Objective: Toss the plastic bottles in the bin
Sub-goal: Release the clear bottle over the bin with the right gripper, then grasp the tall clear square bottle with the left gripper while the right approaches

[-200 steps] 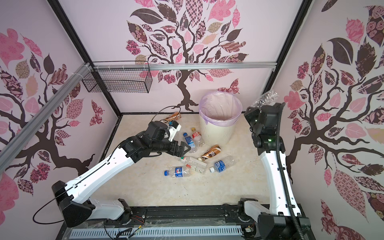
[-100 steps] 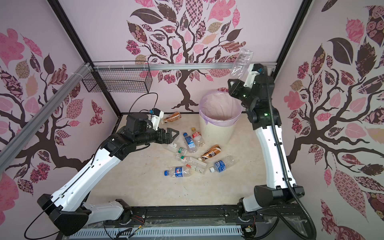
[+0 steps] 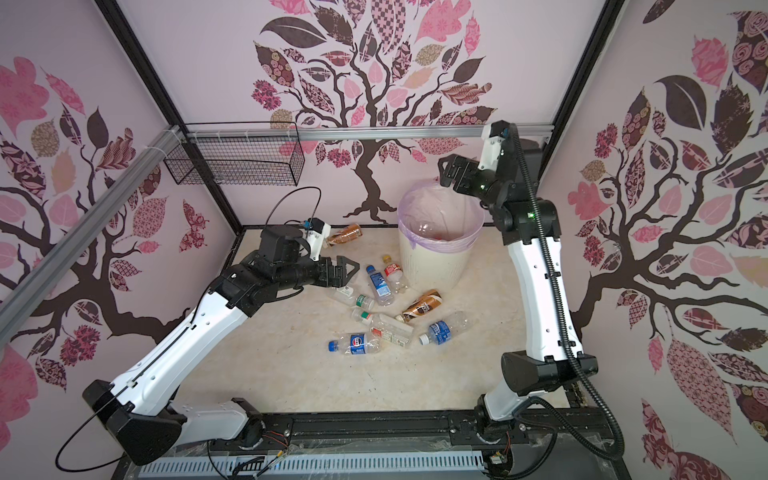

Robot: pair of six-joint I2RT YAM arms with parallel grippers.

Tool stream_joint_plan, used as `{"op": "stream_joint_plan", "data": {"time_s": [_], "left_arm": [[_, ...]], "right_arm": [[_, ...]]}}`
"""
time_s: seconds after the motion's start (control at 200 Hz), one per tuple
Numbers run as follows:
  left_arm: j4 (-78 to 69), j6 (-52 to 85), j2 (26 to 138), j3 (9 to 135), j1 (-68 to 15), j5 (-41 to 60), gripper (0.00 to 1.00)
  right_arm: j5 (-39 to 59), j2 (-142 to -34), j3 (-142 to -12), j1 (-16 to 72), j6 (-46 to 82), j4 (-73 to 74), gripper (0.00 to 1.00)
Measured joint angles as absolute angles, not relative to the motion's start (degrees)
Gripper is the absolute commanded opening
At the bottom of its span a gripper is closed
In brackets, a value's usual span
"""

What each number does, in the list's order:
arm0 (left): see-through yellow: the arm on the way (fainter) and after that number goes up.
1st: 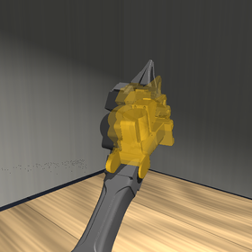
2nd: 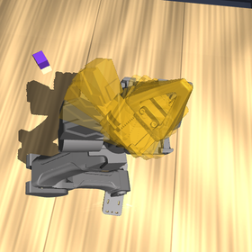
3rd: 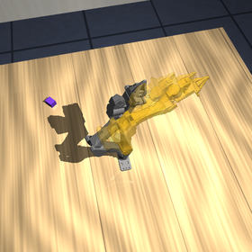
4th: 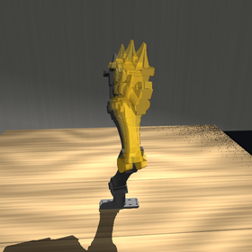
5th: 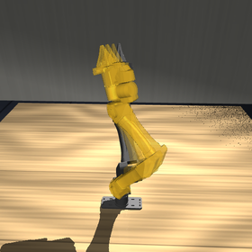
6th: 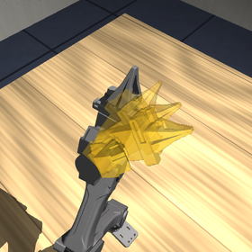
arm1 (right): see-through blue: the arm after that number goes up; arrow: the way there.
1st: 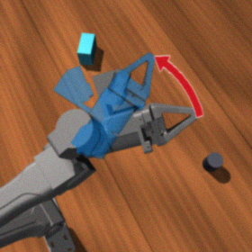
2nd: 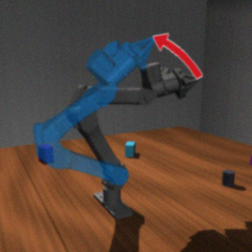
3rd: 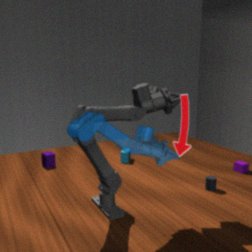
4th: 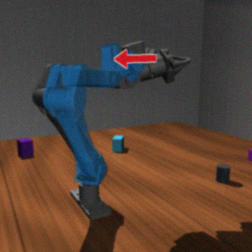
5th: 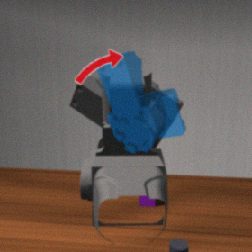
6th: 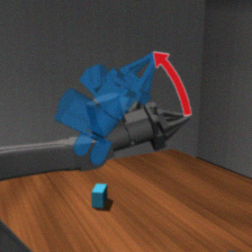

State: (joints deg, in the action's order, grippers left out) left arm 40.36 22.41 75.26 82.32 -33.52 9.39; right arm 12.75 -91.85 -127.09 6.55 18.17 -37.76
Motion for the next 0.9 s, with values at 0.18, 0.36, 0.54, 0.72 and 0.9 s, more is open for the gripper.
{"op": "stream_joint_plan", "data": {"time_s": [0.18, 0.36, 0.54, 0.72, 0.9], "left_arm": [[43.5, 22.8, 76.2, 82.3, -30.2, 8.6, 0.98], [47.3, 25.5, 79.7, 82.3, -22.1, 8.4, 0.98], [48.0, 32.0, 83.0, 80.3, -11.0, 11.9, 0.98], [48.1, 39.4, 86.7, 79.8, -7.7, 11.8, 0.98], [51.0, 49.4, 95.0, 85.2, -7.9, 8.5, 0.98]], "right_arm": [[13.2, -92.1, -129.8, 6.8, 18.1, -40.4, 1.00], [8.0, -92.2, -128.9, 15.3, 12.8, -43.0, 1.00], [-3.8, -92.0, -120.3, 35.2, 0.4, -40.4, 1.00], [-12.8, -92.3, -108.3, 45.0, -8.8, -36.9, 1.00], [-19.2, -92.2, -103.9, 44.5, -13.2, -30.2, 1.00]]}}
